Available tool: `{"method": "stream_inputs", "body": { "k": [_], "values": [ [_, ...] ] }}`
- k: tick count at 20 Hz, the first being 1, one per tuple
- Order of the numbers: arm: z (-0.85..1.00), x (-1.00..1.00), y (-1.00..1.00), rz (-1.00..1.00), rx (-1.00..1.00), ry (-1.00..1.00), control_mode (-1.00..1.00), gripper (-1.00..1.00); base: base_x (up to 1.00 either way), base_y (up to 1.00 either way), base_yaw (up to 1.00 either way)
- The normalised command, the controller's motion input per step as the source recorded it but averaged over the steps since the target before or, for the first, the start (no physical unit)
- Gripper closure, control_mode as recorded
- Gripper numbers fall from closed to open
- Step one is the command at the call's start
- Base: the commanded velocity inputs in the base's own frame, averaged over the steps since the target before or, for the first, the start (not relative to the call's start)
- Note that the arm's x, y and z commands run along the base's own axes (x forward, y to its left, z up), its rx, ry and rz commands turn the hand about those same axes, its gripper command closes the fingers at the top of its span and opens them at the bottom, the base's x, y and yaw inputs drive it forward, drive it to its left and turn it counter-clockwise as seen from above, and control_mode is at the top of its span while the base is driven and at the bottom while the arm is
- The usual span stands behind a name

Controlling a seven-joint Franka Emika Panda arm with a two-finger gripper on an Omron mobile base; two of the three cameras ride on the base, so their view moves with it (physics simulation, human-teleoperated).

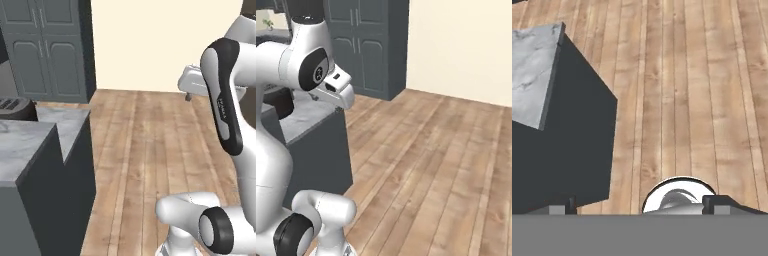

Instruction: There is a bowl on the dining counter. Grab a lemon wedge from the fridge and place it in the bowl. Then get the liquor bottle and glass cup from the cabinet and place them next to the bowl.

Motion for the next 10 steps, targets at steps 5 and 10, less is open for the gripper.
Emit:
{"method": "stream_inputs", "body": {
  "k": [5,10],
  "values": [
    [0.0,0.0,0.0,0.0,0.0,0.0,1.0,-1.0,1.0,-0.49,0.55],
    [0.0,0.0,0.0,0.0,0.0,0.0,1.0,-1.0,0.98,-0.66,0.5]
  ]
}}
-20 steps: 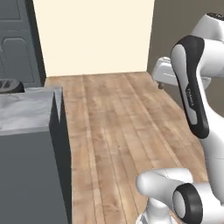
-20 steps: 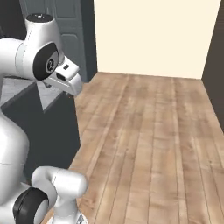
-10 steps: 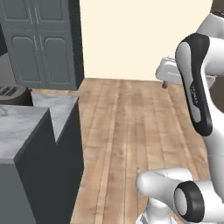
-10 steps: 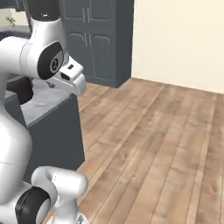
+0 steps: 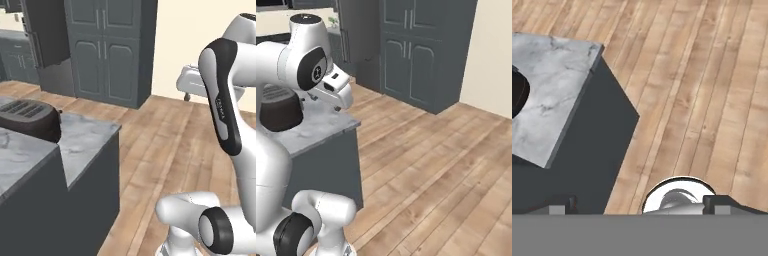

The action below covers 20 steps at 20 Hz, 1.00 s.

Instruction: There is a bowl on the dining counter. Grab a lemon wedge from the fridge and place it in the bowl. Then get the liquor bottle and glass cup from the cabinet and place them next to the bowl.

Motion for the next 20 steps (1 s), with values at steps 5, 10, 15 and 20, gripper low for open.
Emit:
{"method": "stream_inputs", "body": {
  "k": [5,10,15,20],
  "values": [
    [0.0,0.0,0.0,0.0,0.0,0.0,1.0,-1.0,0.89,-0.73,0.5],
    [0.0,0.0,0.0,0.0,0.0,0.0,1.0,-1.0,0.89,-0.75,0.49],
    [0.0,0.0,0.0,0.0,0.0,0.0,1.0,-1.0,0.78,-0.82,0.49],
    [0.0,0.0,0.0,0.0,0.0,0.0,1.0,-1.0,0.73,-0.83,0.49]
  ]
}}
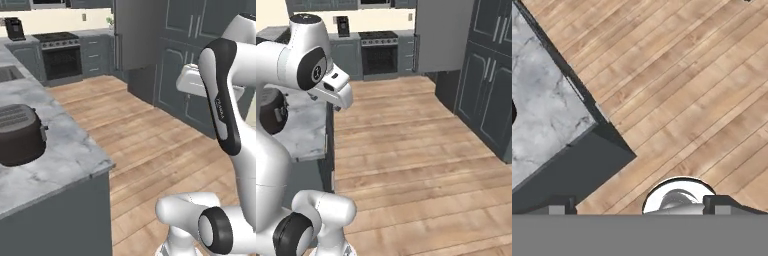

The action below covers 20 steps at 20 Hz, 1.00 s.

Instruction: There is a bowl on the dining counter. Grab a lemon wedge from the fridge and place it in the bowl. Then get the liquor bottle and glass cup from the cabinet and place them next to the bowl.

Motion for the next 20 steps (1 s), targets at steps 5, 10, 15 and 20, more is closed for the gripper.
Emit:
{"method": "stream_inputs", "body": {
  "k": [5,10,15,20],
  "values": [
    [0.0,0.0,0.0,0.0,0.0,0.0,1.0,-1.0,0.76,-0.88,0.46],
    [0.0,0.0,0.0,0.0,0.0,0.0,1.0,-1.0,0.96,-0.86,0.35],
    [0.0,0.0,0.0,0.0,0.0,0.0,1.0,-1.0,1.0,-0.58,0.1],
    [0.0,0.0,0.0,0.0,0.0,0.0,1.0,-1.0,1.0,-0.4,0.02]
  ]
}}
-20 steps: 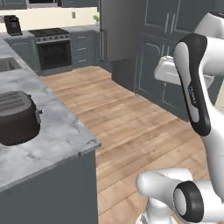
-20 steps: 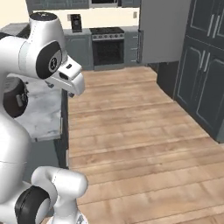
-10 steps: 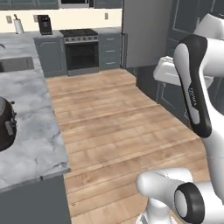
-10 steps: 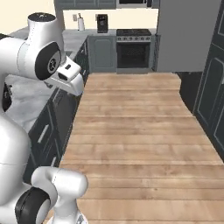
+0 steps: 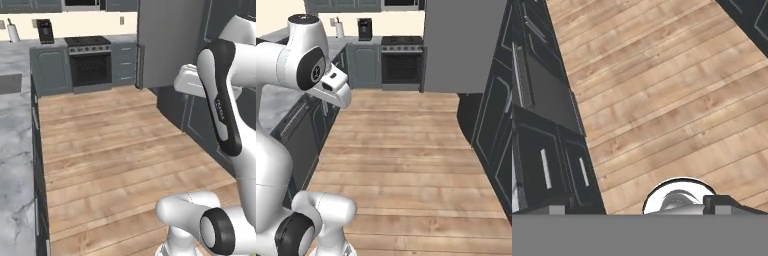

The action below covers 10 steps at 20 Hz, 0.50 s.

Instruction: There is a bowl on the dining counter. Grab a lemon wedge from the fridge and place it in the bowl. Then get the liquor bottle and glass cup from the cabinet and place them next to the bowl.

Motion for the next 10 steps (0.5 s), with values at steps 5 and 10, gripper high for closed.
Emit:
{"method": "stream_inputs", "body": {
  "k": [5,10],
  "values": [
    [0.0,0.0,0.0,0.0,0.0,0.0,1.0,-1.0,1.0,-0.07,0.0],
    [0.0,0.0,0.0,0.0,0.0,0.0,1.0,-1.0,1.0,0.0,0.0]
  ]
}}
